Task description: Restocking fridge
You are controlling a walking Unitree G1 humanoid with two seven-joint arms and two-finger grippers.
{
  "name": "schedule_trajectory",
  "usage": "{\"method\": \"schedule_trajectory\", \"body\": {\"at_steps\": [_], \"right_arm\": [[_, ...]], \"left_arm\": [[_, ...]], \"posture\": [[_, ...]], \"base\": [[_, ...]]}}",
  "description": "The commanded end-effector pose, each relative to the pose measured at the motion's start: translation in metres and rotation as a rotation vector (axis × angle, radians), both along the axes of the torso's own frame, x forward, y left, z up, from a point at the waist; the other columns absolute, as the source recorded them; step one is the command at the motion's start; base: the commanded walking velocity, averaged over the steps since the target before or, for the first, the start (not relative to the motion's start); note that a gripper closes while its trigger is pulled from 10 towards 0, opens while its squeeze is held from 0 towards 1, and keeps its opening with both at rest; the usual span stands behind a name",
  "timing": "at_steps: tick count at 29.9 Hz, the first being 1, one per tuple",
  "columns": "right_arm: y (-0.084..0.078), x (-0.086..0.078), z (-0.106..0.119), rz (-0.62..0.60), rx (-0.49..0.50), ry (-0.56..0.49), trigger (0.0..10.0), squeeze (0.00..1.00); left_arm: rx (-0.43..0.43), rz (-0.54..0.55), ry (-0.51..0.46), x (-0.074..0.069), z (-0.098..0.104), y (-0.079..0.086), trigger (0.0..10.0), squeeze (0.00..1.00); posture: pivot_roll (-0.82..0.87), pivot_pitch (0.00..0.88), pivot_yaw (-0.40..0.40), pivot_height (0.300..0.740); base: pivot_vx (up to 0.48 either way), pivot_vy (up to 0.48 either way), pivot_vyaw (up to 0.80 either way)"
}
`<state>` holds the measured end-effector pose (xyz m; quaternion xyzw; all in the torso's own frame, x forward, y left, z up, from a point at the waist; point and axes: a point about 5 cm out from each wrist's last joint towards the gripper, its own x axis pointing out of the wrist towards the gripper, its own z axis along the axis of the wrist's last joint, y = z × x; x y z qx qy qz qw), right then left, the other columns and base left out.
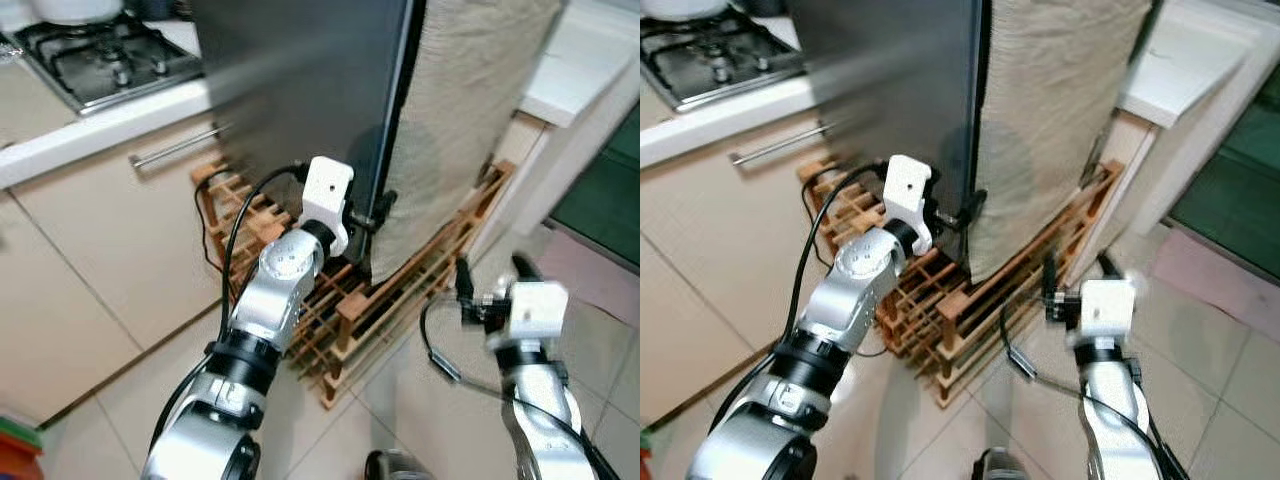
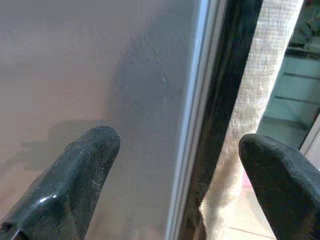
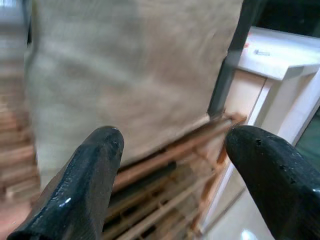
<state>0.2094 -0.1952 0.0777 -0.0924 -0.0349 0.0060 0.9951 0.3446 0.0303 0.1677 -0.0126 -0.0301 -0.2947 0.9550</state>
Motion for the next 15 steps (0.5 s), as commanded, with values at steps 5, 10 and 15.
{"method": "schedule_trajectory", "body": {"at_steps": [5,10,15], "right_arm": [[0.001,0.0,0.009,0.017,-0.044,-0.083,10.0,0.0],[0.009,0.001,-0.004,0.023,-0.019,-0.053,10.0,0.0],[0.01,0.003,-0.022,0.014,-0.019,-0.016,10.0,0.0]], "left_arm": [[-0.013,-0.037,-0.017,0.002,0.01,-0.008,10.0,0.0],[-0.051,-0.085,0.026,-0.001,0.01,-0.017,10.0,0.0],[-0.038,-0.134,0.052,-0.01,0.005,-0.028,10.0,0.0]], "posture": [[-0.16,0.0,0.013,0.732],[-0.16,0.0,0.024,0.732],[-0.16,0.0,0.028,0.732]], "base": [[0.0,0.0,0.0],[0.0,0.0,0.0],[0.0,0.0,0.0]]}}
